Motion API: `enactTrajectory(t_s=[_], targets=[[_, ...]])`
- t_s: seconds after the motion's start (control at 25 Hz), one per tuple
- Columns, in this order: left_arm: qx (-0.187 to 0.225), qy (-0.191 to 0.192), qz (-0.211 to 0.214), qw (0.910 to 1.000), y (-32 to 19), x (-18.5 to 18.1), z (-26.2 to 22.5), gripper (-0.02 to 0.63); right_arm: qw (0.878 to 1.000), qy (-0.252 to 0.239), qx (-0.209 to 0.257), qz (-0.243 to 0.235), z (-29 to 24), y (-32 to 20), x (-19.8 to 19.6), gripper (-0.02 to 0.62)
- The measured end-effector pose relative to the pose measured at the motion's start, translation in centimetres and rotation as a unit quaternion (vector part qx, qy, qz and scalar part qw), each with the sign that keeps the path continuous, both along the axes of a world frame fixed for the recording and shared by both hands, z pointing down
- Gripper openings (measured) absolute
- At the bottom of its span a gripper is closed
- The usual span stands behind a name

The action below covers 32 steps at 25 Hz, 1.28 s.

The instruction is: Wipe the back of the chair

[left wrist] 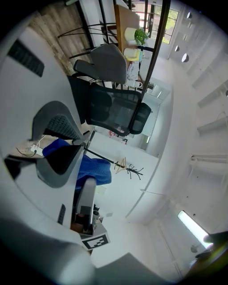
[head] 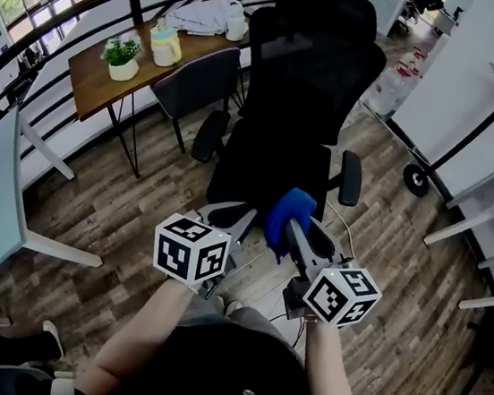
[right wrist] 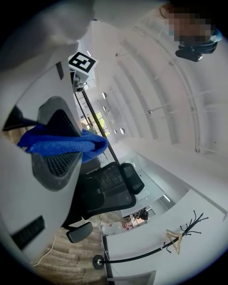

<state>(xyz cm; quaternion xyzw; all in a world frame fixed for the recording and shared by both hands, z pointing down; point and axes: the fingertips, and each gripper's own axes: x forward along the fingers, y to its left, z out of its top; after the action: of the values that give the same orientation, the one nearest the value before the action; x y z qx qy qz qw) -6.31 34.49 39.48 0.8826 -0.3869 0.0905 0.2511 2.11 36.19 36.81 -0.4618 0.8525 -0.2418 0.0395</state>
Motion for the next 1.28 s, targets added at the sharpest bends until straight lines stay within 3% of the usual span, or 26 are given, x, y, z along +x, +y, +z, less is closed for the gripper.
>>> enactTrajectory(t_s=[0.36,0.68,1.0,1.28], targets=[[-0.009,-0.018,-0.009,0.9998,-0.4,1.3,1.6,0.049,1.0,-0.003,-0.004,0.007,0.8,0.4,2.8,0.11],[-0.014,-0.02,-0.011,0.9996,-3.8,1.8,2.3,0.049,1.0,0.001,-0.005,-0.015,1.8,-2.0,2.4,0.11],[-0.021,-0.011,-0.006,0.9997,-12.9,1.4,3.0,0.049,1.0,0.007,-0.007,-0.002,2.2,-11.2,2.2,0.11],[-0.017,-0.018,0.032,0.9992,-23.1,0.8,1.9,0.049,1.0,0.0,0.001,0.013,0.6,-21.5,1.5,0.112]])
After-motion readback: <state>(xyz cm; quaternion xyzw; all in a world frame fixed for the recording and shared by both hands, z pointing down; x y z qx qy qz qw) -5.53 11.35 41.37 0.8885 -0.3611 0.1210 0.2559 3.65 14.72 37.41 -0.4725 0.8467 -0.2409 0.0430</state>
